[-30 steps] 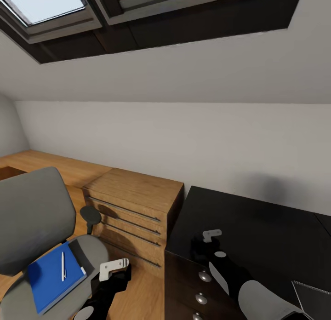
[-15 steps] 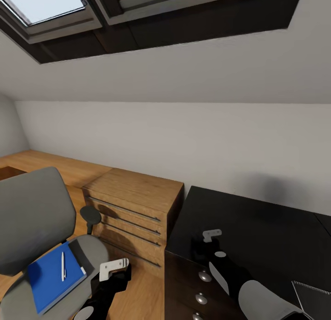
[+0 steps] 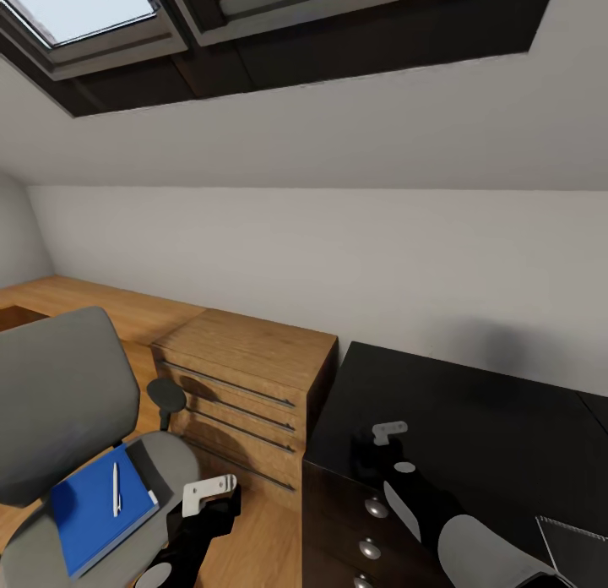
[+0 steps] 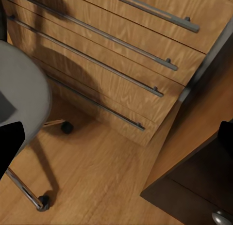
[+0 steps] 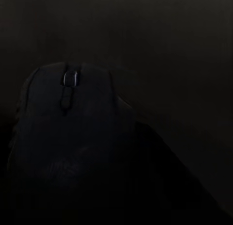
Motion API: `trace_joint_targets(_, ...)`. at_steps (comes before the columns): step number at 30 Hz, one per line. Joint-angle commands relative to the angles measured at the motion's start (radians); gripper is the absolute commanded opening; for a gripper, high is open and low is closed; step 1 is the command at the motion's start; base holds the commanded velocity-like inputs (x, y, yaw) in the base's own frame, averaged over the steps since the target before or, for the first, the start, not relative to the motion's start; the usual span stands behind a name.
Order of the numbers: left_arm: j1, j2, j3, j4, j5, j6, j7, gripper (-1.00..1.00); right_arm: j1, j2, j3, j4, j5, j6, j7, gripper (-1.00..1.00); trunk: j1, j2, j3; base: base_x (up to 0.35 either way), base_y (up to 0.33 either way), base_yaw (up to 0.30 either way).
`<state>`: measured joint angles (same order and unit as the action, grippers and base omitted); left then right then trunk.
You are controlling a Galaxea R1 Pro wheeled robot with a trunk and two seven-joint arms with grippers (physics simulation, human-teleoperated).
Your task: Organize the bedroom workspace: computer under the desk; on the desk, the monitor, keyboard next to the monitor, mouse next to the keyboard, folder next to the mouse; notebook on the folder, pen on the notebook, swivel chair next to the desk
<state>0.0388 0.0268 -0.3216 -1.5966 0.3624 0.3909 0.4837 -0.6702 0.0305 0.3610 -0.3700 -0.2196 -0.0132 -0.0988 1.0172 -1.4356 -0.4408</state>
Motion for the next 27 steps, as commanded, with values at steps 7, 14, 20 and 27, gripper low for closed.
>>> trace_joint_targets(7,0.000,0.002,-0.001,-0.002,0.009,0.002,0.009,1.00,0.000,-0.001,0.010,0.001,-0.014,0.002,-0.009,-1.00,-0.004,0.007,0.002,0.000,0.000,0.000)
trace_joint_targets(14,0.000,0.002,-0.001,-0.002,0.009,0.002,0.008,1.00,0.000,-0.001,0.010,-0.004,-0.013,0.002,-0.009,-1.00,-0.031,0.056,0.024,0.000,0.000,0.000)
trace_joint_targets(20,0.000,0.002,0.001,-0.002,0.009,0.002,0.009,1.00,0.002,0.000,0.008,-0.077,-0.010,0.001,-0.065,-1.00,-0.054,0.098,0.043,0.000,0.000,0.000)
trace_joint_targets(27,0.000,0.002,0.001,-0.002,0.009,0.002,0.009,1.00,0.057,-0.001,0.009,-0.336,-0.018,0.150,-0.336,-1.00,-0.080,0.147,0.065,-0.030,0.000,0.000)
